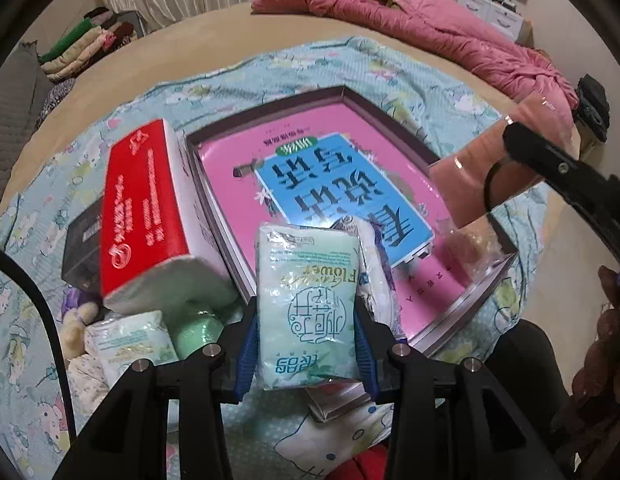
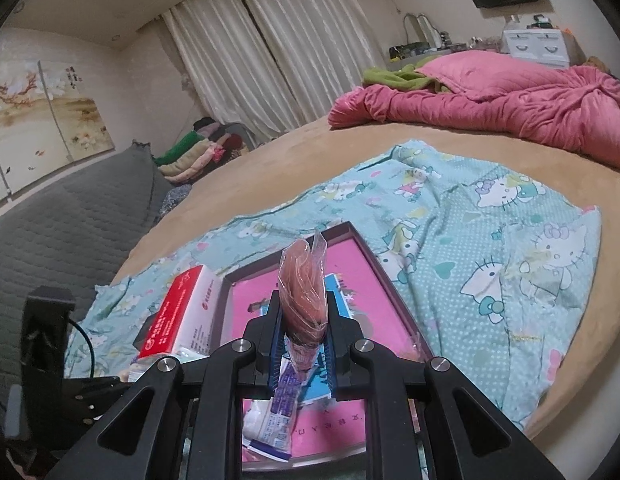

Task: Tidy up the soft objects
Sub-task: 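Carry the tissue pack and pink bagged item over the pink book tray, then release the pink bagged item into the tray with the right tool while the left tool holds the tissue pack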

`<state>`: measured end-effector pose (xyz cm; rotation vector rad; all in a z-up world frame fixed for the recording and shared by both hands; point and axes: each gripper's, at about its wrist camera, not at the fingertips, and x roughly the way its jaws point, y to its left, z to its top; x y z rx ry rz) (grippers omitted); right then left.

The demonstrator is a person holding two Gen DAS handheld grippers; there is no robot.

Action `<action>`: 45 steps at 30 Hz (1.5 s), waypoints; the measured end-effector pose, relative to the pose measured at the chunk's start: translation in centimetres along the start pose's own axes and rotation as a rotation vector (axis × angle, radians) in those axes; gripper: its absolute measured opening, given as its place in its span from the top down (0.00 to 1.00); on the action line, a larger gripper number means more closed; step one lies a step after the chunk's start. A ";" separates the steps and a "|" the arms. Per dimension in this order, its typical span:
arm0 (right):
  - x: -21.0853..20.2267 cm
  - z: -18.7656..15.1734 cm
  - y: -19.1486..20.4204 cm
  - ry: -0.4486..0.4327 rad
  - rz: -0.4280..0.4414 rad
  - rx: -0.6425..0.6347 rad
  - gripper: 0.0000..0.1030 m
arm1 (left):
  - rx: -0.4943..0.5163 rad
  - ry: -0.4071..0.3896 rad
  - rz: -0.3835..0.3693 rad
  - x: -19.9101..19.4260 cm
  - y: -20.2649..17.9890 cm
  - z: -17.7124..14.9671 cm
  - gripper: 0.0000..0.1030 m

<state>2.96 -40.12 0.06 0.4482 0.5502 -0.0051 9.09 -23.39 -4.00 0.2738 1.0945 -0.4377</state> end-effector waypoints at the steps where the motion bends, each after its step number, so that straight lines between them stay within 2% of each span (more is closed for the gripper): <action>1: 0.1 0.0 -0.1 0.003 -0.001 0.002 0.83 | 0.000 0.003 -0.003 0.2 -0.1 0.0 0.59; 13: 1.6 -1.0 -0.7 0.078 0.028 0.012 0.83 | -0.004 0.047 -0.040 2.8 -0.6 0.0 0.59; 26: 3.9 -2.4 -1.3 0.189 0.044 0.035 0.82 | -0.009 0.067 -0.055 4.0 -0.9 -0.4 0.59; 38: 5.0 -3.1 -2.3 0.222 0.015 0.044 0.81 | -0.024 0.070 -0.066 4.3 -0.6 -0.4 0.59; 45: 5.1 -3.1 -2.5 0.222 -0.036 0.030 0.78 | -0.025 0.069 -0.067 4.3 -0.6 -0.5 0.59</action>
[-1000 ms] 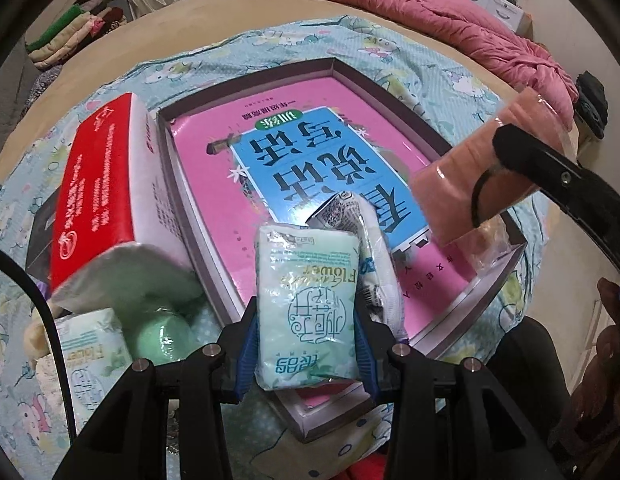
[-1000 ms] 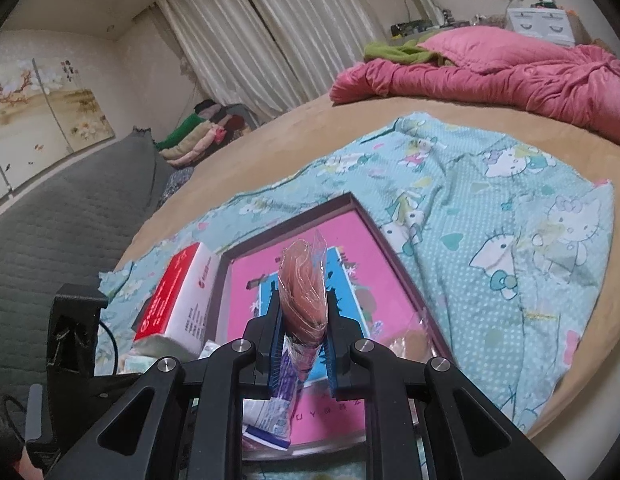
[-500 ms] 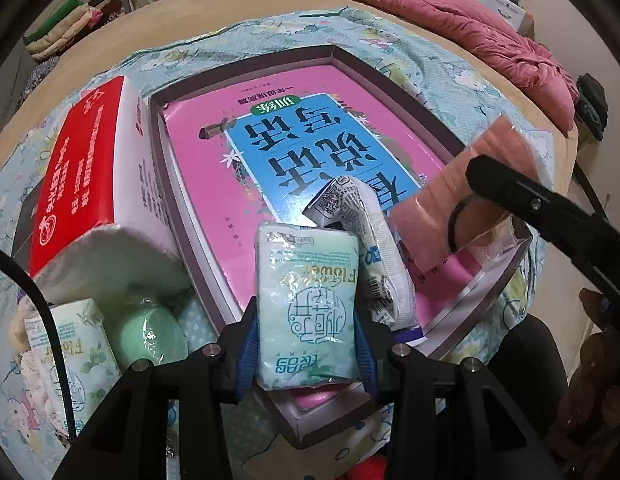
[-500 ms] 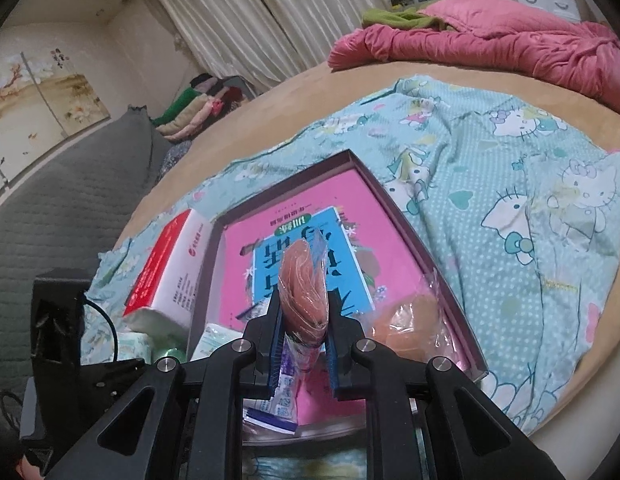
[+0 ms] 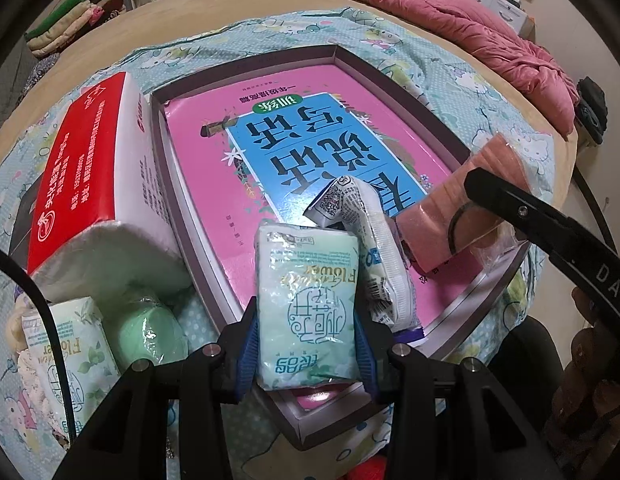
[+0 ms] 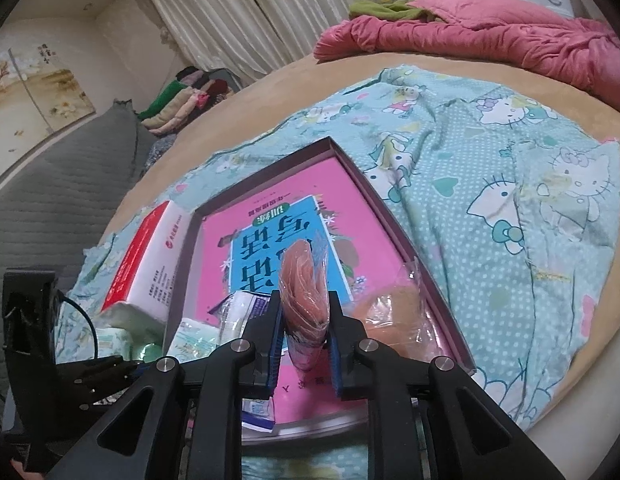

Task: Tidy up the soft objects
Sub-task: 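Release the pink bagged item into the tray with the right tool while the left tool holds the tissue pack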

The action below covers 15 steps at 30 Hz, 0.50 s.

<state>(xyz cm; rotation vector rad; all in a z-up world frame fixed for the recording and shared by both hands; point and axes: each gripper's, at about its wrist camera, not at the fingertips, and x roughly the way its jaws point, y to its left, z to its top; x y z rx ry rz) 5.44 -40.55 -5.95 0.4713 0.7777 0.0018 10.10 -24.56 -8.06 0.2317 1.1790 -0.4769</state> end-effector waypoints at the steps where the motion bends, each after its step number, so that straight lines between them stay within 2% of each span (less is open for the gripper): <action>1: 0.0 0.0 0.0 -0.002 -0.008 -0.004 0.78 | -0.001 0.000 0.001 0.0 0.0 0.0 0.59; 5: -0.2 0.1 -0.2 -0.010 -0.031 0.001 0.76 | 0.000 -0.001 0.000 0.0 0.0 0.0 0.59; 8: -0.5 0.1 -0.3 -0.024 -0.061 0.003 0.65 | -0.004 0.000 -0.003 0.0 0.1 0.0 0.59; 15: -0.8 0.2 -0.9 -0.033 -0.076 0.025 0.64 | -0.012 -0.004 -0.010 -0.1 0.2 0.1 0.59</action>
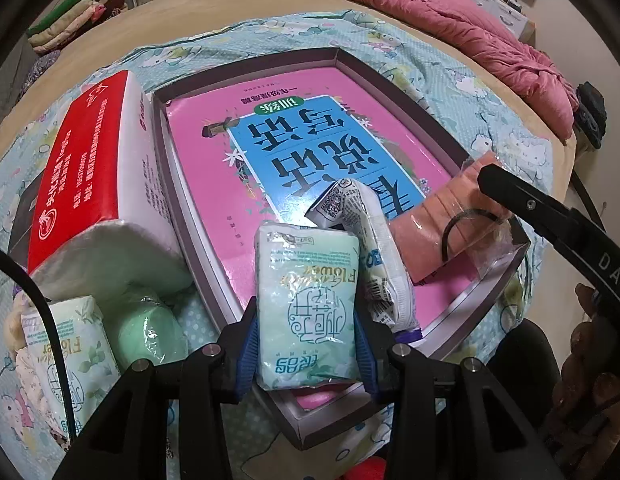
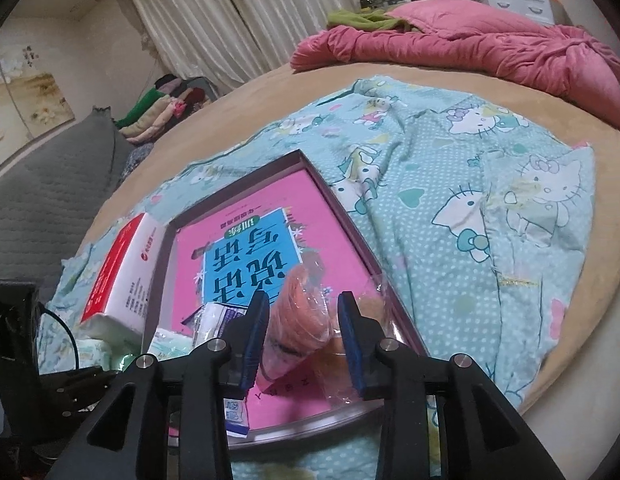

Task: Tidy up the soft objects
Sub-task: 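Release the pink bagged item into the tray with the right tool while the left tool holds the tissue pack, then lower the green-white tissue pack onto the pink book and open the left tool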

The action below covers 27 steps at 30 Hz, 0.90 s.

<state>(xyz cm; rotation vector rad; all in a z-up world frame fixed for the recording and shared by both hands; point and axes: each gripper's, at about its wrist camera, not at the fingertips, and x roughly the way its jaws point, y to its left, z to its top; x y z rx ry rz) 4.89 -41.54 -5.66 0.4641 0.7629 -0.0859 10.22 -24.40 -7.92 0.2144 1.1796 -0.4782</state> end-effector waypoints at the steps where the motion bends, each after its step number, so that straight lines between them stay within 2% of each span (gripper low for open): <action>1: -0.1 0.0 0.0 -0.003 -0.002 -0.001 0.64 | -0.002 0.000 -0.001 0.0 0.0 0.0 0.59; 8: -0.3 0.1 0.3 -0.020 -0.025 -0.022 0.63 | -0.026 0.004 -0.030 -0.2 0.2 0.1 0.58; 15: -0.6 0.1 0.3 -0.033 -0.030 -0.021 0.53 | -0.026 -0.002 -0.019 -0.4 0.3 0.0 0.56; 27: -0.6 0.2 0.4 -0.039 -0.034 -0.026 0.49 | -0.019 -0.013 -0.003 -0.8 0.3 0.0 0.50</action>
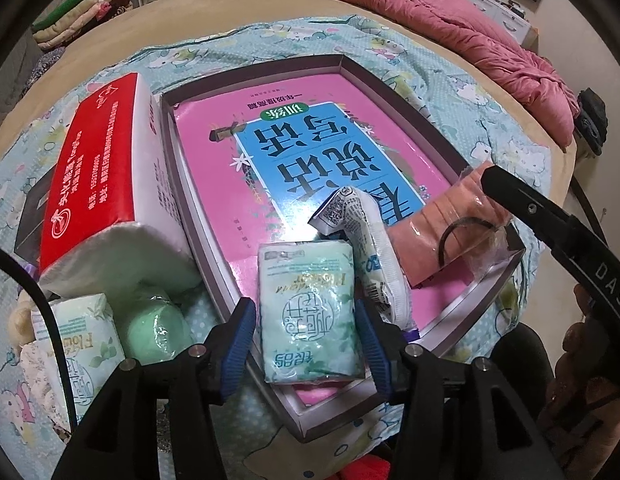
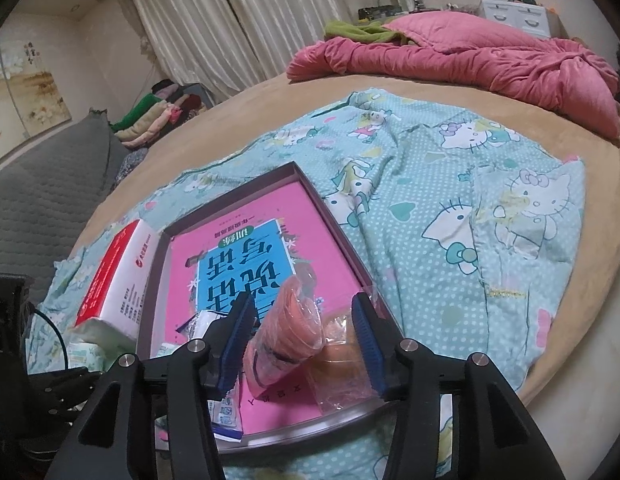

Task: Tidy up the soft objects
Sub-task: 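Lower the green-white tissue pack onto the pink book and open the left tool, then move both tools back over the pile of soft items beside the tray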

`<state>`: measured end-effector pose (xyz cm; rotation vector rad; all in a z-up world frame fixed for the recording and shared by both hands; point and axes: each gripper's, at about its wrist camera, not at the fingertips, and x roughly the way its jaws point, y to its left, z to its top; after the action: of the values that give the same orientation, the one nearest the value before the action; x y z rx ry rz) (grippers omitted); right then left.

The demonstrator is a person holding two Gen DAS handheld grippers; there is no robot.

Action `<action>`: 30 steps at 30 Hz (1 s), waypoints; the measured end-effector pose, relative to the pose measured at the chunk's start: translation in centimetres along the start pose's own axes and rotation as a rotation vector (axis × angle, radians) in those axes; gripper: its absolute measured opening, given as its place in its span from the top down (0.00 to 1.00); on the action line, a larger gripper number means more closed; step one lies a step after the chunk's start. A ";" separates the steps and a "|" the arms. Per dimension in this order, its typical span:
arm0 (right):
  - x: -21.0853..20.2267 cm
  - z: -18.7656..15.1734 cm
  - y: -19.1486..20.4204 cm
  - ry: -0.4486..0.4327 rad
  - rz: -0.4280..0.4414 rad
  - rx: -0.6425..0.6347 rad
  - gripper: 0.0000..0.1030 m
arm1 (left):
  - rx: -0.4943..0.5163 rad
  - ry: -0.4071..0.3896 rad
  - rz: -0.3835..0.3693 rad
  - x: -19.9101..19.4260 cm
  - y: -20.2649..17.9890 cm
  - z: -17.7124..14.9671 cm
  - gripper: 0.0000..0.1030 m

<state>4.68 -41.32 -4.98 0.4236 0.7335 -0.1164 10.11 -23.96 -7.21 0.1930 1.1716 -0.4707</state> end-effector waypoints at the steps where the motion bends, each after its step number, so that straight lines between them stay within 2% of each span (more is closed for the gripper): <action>1: 0.0 0.0 0.0 0.000 0.000 0.000 0.48 | 0.000 -0.002 0.000 -0.1 0.0 0.0 0.50; 13: -0.6 0.2 0.2 -0.035 0.001 -0.002 0.41 | -0.002 -0.065 0.005 -3.2 -0.2 -0.1 0.38; 21: -1.2 0.3 0.4 -0.066 -0.010 -0.013 0.38 | 0.001 -0.089 0.008 -4.8 0.0 -0.3 0.36; 30: -2.1 0.6 0.7 -0.105 -0.034 -0.018 0.29 | -0.010 -0.119 0.018 -6.5 0.3 -0.3 0.30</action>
<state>3.68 -40.99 -2.91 0.3849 0.6386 -0.1630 8.01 -21.94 -1.43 0.1647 1.0551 -0.4539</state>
